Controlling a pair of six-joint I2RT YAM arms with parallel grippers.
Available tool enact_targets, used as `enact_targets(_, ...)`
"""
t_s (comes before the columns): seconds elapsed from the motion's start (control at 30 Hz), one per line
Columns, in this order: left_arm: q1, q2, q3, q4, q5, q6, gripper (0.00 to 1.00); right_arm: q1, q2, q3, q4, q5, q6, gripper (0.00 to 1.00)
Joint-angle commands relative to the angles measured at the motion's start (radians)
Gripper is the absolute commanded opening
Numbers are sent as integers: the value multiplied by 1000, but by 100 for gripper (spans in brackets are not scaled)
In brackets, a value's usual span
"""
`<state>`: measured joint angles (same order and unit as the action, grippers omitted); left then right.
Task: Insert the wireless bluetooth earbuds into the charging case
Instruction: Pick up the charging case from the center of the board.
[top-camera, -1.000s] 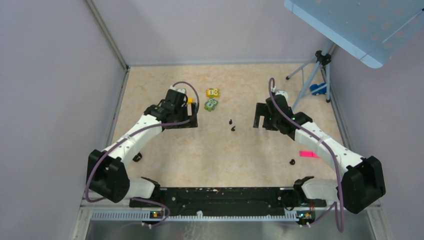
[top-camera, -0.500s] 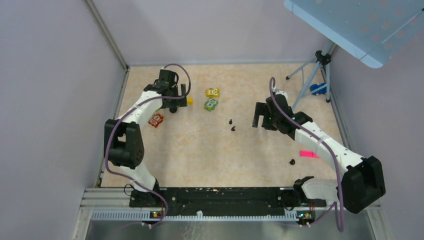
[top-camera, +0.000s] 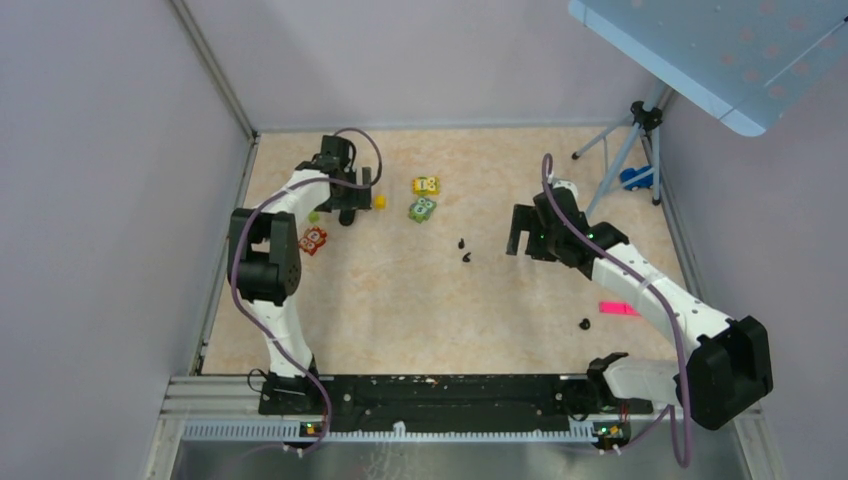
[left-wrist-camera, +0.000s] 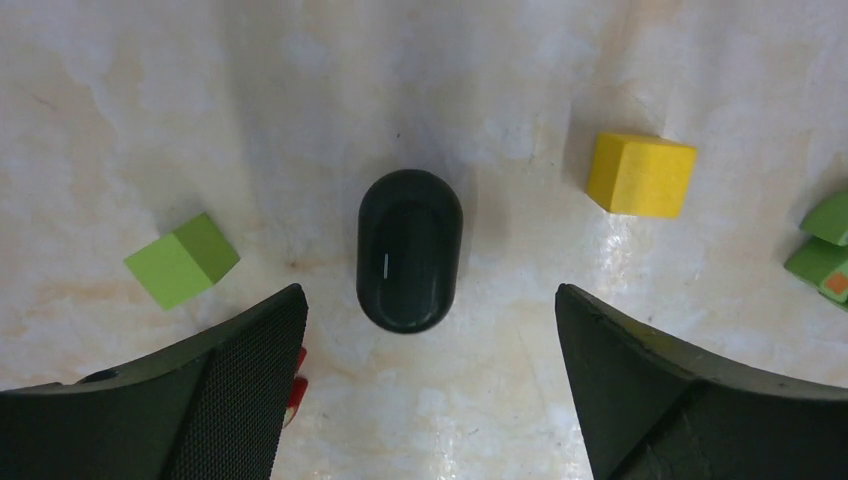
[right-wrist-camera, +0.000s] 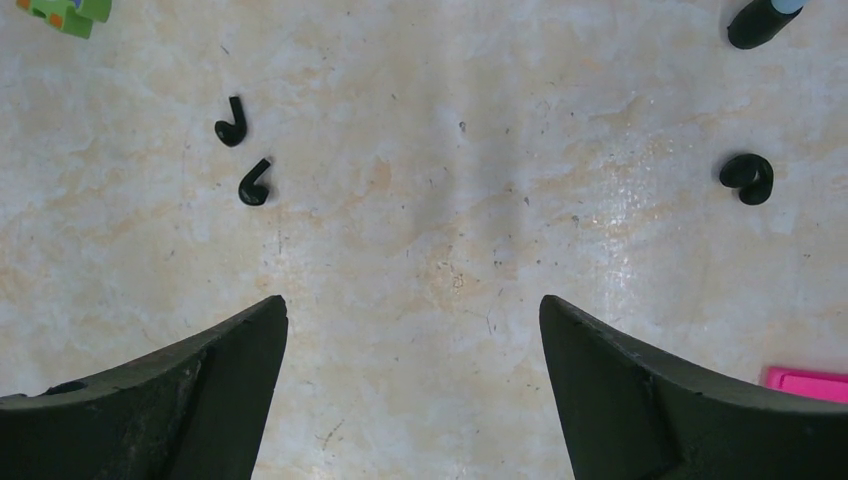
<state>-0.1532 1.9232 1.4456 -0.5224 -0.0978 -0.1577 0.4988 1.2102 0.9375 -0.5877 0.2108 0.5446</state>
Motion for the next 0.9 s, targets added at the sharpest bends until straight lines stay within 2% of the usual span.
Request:
enact_targets(0.0, 27, 62, 49, 7, 65, 22, 96, -6, -21, 53, -20, 13, 10, 94)
enact_targets(0.13, 38, 82, 53, 27, 71, 21, 90, -6, -25, 55, -29, 15, 12, 94)
enact_targets(0.33, 41, 116, 66, 18, 93, 16, 74, -6, -23, 51, -23, 10, 20, 94)
enact_targets(0.53, 41, 133, 58, 20, 89, 12, 73, -6, -18, 52, -16, -3, 27, 94)
enact_targets(0.77, 41, 146, 64, 7, 90, 16, 48, -6, -15, 52, -17, -5, 25, 93)
enact_targets(0.87, 41, 126, 58, -9, 92, 12, 44, -6, -17, 53, -16, -6, 26, 93)
